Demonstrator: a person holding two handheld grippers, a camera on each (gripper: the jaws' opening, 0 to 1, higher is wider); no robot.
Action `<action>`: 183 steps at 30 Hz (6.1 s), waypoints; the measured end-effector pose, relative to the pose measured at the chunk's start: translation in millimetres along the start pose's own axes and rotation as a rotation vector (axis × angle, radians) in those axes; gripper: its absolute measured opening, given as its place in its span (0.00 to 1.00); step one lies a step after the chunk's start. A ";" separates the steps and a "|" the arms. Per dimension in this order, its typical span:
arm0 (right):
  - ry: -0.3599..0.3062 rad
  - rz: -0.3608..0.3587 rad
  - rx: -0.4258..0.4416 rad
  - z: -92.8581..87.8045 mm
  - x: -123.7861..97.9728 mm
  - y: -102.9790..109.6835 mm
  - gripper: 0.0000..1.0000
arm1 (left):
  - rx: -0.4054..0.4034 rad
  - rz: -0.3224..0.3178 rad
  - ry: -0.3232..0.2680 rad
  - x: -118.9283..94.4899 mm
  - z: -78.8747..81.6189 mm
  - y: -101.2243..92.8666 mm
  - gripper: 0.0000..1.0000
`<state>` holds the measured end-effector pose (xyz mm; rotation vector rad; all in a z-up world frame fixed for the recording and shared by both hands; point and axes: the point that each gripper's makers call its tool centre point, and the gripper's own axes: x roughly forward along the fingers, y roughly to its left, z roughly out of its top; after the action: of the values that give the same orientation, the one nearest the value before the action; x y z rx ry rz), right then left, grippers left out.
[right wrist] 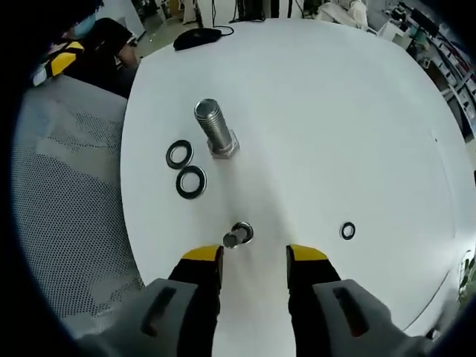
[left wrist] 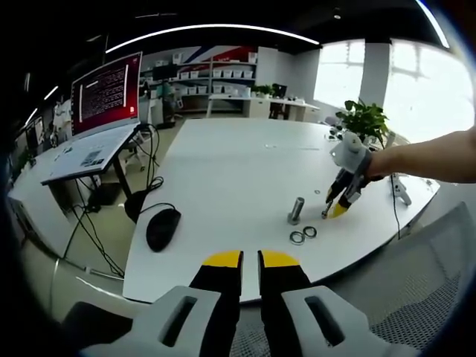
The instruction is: Place the washer onto the threaded stud by aligning its center hole with the stud, sliding it down to the base, and recovering from edge contact or off-axis alignment until the washer reaches the visible bottom stop.
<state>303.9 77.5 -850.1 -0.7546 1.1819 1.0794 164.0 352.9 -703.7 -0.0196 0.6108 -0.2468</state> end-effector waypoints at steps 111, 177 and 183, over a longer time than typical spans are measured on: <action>0.009 -0.088 0.003 -38.0 11.3 40.3 0.14 | 0.017 -0.044 -0.020 -1.0 2.9 -7.5 0.03; -0.102 -0.078 0.029 35.9 -32.4 18.3 0.13 | 0.017 -0.049 -0.022 -0.3 3.2 -8.3 0.03; -0.090 -0.071 0.026 34.1 -24.0 16.7 0.14 | 0.014 -0.047 -0.019 -0.5 2.5 -7.9 0.03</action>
<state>299.5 107.9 -817.3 -0.7156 1.0829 1.0267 163.2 345.1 -700.6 -0.0225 0.5900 -0.2964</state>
